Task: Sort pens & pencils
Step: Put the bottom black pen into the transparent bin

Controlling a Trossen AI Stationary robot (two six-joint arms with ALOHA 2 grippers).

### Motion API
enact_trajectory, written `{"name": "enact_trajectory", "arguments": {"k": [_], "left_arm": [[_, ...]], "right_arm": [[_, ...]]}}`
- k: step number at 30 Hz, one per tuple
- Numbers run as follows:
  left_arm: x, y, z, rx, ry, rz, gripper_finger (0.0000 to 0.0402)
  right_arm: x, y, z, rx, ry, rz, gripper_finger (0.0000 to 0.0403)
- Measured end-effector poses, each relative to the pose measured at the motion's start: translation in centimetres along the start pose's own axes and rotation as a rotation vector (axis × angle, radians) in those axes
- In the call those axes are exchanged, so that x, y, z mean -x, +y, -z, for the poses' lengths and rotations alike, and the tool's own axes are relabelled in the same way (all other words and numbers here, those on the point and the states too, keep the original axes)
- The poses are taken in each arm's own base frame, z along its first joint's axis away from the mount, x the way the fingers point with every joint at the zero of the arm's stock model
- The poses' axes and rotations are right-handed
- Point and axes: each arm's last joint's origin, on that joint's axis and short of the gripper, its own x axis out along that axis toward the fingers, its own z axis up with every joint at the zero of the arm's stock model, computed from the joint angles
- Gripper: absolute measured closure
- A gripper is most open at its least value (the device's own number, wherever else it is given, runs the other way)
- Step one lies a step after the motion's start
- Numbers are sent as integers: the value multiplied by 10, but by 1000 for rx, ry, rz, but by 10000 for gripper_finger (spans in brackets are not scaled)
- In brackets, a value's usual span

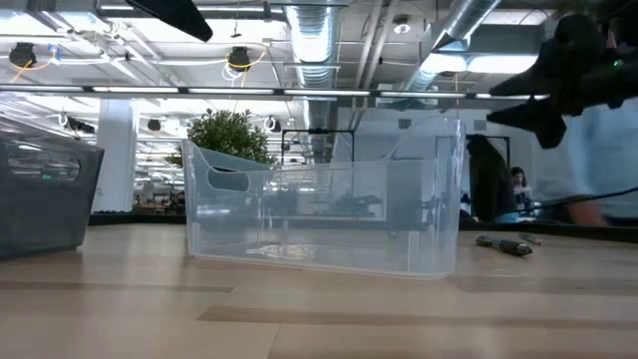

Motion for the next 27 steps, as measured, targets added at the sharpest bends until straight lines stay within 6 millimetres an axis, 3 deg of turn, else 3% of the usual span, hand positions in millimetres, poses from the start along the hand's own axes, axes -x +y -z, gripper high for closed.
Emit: {"name": "enact_trajectory", "arguments": {"k": [6, 13, 27], "left_arm": [[-8, 6, -3, 96, 4, -41, 365], [-17, 15, -6, 114, 20, -80, 365], [-35, 33, -11, -12, 64, -153, 365]], "right_arm": [[15, 10, -24, -89, 156, 12, 135], [22, 20, -41, -323, 433, 82, 135], [1, 38, -19, -868, 939, 304, 135]]}}
